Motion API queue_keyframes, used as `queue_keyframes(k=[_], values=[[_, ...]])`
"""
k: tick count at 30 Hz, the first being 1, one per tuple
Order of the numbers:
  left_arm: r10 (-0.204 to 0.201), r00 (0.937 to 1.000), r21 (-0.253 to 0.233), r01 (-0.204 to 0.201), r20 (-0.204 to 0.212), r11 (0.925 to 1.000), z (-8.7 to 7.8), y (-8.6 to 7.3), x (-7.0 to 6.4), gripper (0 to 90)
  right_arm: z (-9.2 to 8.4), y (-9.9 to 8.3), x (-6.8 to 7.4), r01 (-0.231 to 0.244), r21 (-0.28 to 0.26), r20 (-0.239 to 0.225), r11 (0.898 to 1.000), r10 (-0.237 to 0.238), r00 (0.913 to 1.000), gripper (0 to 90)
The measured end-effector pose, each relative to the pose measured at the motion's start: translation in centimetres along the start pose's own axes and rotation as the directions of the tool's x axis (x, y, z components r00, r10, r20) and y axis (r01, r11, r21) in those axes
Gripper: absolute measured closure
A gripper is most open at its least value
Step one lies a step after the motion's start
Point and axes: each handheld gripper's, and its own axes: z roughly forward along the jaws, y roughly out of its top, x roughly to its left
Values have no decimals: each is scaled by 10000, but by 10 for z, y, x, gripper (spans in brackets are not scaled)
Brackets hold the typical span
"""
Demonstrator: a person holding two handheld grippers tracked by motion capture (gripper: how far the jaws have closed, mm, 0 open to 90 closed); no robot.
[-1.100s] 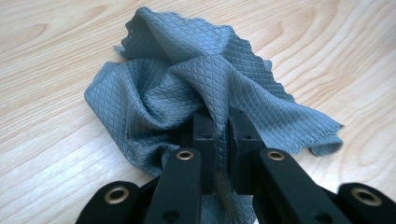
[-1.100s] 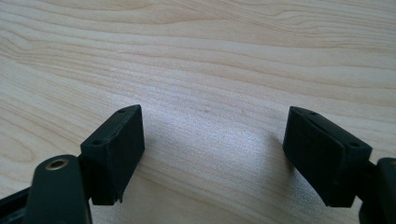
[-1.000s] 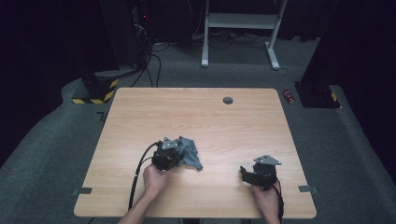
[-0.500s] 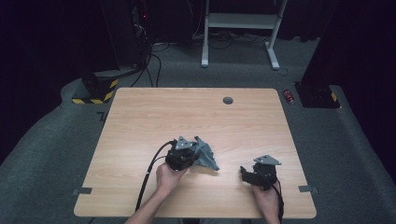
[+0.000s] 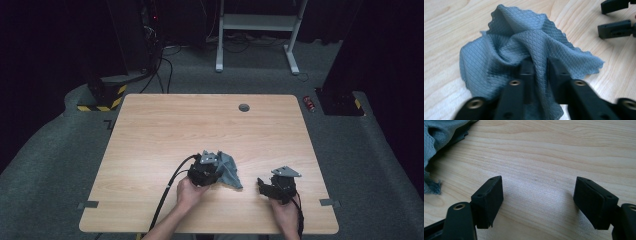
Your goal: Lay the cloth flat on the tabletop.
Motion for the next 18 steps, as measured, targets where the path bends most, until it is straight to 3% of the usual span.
queue_keyframes(k=[3, 7, 9, 13, 14, 16, 18], values=[[-153, 9998, -157, 151, -126, 9998, -8, -5, -1, 571, 0, 0, 0, -31, -1, 15, 10000, 31, 10000, 238], [-532, 9982, -472, 518, -272, 9975, -25, -17, 3, 489, 0, 0, 0, -18, -4, 14, 10000, 18, 10000, 238], [-610, 9954, -454, 577, -743, 9973, -32, -26, 9, 474, 0, 0, 1, 91, -14, -53, 10000, -92, 9999, 239], [-870, 9809, -213, 846, -1739, 9962, -38, -39, 20, 458, 1, 1, 5, 268, 10, -312, 9996, -268, 9992, 252], [-1084, 9755, -238, 1058, -1916, 9941, -38, -42, 22, 453, 1, 2, 6, 364, -20, -396, 9993, -364, 9986, 275], [-1084, 9707, -210, 1064, -2144, 9941, -37, -44, 26, 446, 1, 2, 7, 479, -73, -514, 9988, -482, 9975, 322], [-1008, 9667, -108, 1011, -2350, 9948, -34, -46, 27, 437, 0, 5, 10, 577, 15, -623, 9983, -575, 9964, 471]])
